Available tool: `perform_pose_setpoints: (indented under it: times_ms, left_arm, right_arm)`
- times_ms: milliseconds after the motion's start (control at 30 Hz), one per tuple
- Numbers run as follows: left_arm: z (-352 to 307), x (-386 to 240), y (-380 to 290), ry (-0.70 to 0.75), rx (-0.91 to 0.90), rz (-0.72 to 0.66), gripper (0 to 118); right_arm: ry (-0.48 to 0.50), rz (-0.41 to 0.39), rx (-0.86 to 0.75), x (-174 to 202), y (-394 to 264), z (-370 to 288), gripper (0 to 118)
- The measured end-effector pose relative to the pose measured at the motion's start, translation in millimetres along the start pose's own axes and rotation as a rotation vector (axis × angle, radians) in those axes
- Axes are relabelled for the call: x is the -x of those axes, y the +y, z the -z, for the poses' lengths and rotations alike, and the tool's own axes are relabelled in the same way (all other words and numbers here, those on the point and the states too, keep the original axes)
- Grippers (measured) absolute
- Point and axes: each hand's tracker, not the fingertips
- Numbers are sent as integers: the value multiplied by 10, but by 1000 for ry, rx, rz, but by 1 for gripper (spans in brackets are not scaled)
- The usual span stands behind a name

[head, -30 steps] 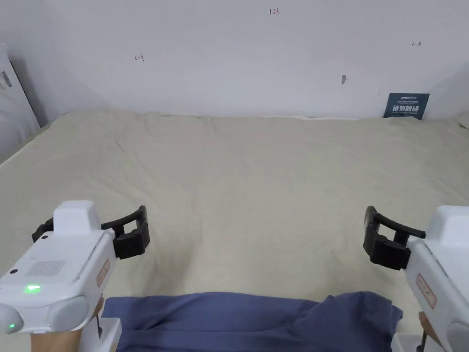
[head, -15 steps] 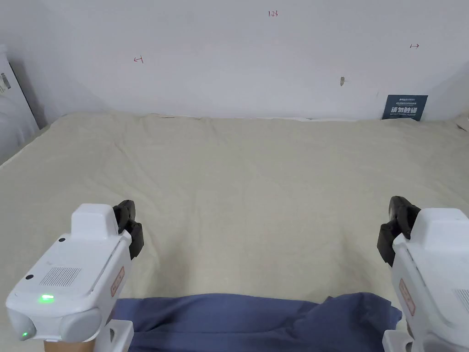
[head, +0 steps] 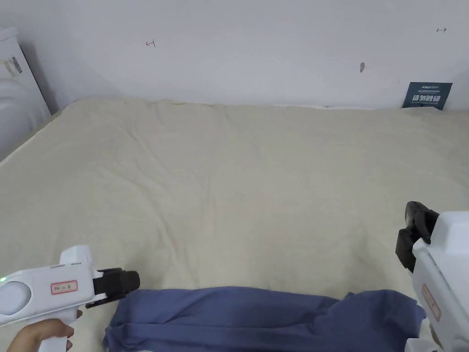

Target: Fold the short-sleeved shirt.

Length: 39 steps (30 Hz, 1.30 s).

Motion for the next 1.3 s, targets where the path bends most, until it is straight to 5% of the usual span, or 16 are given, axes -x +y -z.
perform_pose_setpoints:
  times_ms: [67, 100, 133, 200, 233, 367, 500, 700, 767, 800, 1300]
  left_arm:
    - [76, 192, -51, 12, 53, 9, 5]
    - [108, 265, -66, 43, 45, 13, 17]
    - [137, 333, -73, 47, 59, 9, 36]
    - [196, 416, -141, 33, 85, -33, 92]
    - [230, 446, -161, 36, 96, -52, 102]
    - [337, 493, -252, 71, 104, -52, 97]
    - [582, 777, -240, 75, 141, -77, 60]
    - [651, 825, -279, 83, 128, -91, 54]
    - [668, 829, -299, 90, 122, -84, 34]
    - [701, 824, -311, 96, 122, -76, 15]
    - [-9, 509, -25, 234, -47, 46, 6]
  right_arm:
    - [3, -4, 13, 50, -17, 52, 2]
    - [7, -6, 22, 78, -25, 87, 2]
    - [7, -8, 30, 95, -47, 103, 2]
    - [8, -15, 47, 154, -73, 167, 2]
    - [10, -18, 54, 184, -79, 203, 2]
    - [17, -26, 79, 275, -128, 303, 2]
    - [21, -32, 101, 338, -163, 372, 2]
    - [19, -39, 120, 305, -209, 403, 2]
    - [15, -37, 123, 292, -213, 416, 2]
    - [14, -33, 124, 267, -222, 410, 2]
    - [4, 2, 81, 6, -129, 290, 2]
